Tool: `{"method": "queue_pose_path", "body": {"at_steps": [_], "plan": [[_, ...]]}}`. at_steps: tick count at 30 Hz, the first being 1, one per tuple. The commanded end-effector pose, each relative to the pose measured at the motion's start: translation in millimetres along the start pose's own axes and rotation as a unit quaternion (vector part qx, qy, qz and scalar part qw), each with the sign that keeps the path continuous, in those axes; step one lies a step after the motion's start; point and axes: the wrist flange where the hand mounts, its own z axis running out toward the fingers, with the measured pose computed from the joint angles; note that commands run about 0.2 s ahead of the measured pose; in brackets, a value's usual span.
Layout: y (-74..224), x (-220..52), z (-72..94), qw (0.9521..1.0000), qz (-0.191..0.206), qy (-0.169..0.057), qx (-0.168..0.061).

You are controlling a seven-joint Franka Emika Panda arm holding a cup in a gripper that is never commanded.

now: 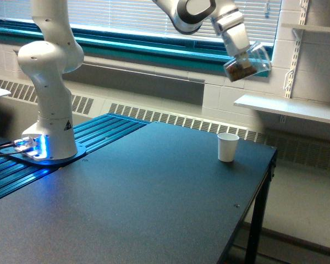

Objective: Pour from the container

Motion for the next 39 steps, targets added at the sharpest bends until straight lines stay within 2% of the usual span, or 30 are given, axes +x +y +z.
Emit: {"method": "queue_pose_path", "body": {"at_steps": [1, 16, 29, 39], "plan": [[-10, -30, -1.0, 0.9999, -0.004, -0.009, 0.005], [1, -79, 20.8, 0.9986, -0.009, -0.050, -0.013], [10, -114, 38.9, 0.9951, -0.019, -0.094, -0.023], [9, -134, 48.3, 0.9923, -0.030, -0.117, -0.027]]}}
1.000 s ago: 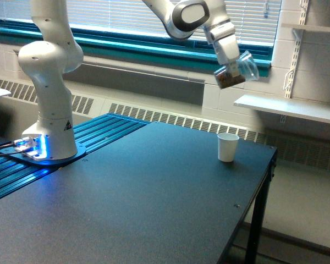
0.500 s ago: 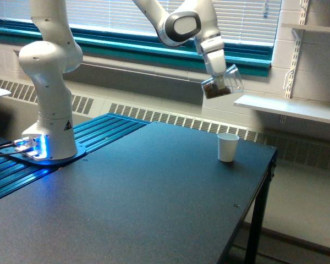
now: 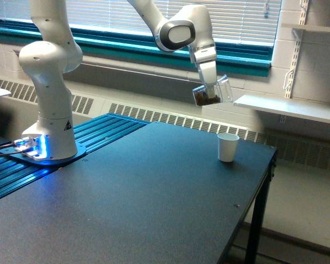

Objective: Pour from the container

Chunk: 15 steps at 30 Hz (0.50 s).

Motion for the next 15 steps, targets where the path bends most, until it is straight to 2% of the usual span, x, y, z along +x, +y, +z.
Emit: {"method": "queue_pose_path", "body": {"at_steps": [1, 15], "plan": [[-6, -13, 5.4, 0.9997, -0.022, -0.012, 0.001], [-3, -23, 24.1, 0.9989, -0.018, -0.042, -0.008]]}}
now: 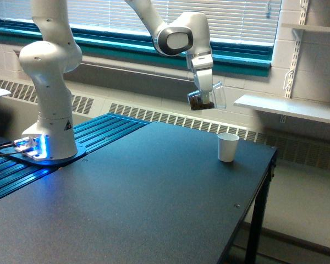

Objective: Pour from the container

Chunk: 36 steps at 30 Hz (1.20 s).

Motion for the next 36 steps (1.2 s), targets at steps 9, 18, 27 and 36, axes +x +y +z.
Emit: {"method": "queue_pose_path", "body": {"at_steps": [9, 18, 27, 36], "plan": [[2, -3, 17.5, 0.9995, -0.010, -0.028, -0.013], [2, -4, 28.4, 0.9987, -0.015, -0.043, -0.024], [-3, 0, 35.8, 0.9981, -0.018, -0.051, -0.031], [-9, 0, 44.1, 0.9972, -0.021, -0.062, -0.038]]}}
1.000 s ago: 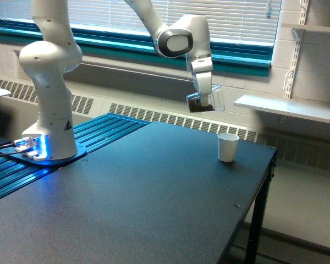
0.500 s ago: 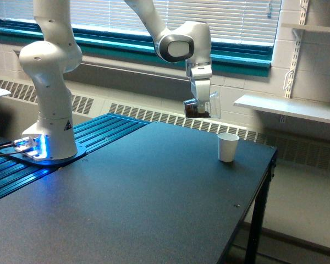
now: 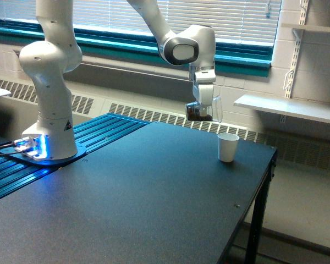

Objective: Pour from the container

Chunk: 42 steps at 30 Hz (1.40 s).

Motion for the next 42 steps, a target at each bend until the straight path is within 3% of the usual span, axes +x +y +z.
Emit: {"method": "queue_pose_path", "body": {"at_steps": [1, 42], "plan": [[-7, 1, 1.9, 0.9999, -0.009, -0.005, -0.005], [-17, 13, 26.4, 0.9980, -0.026, -0.046, -0.036]]}}
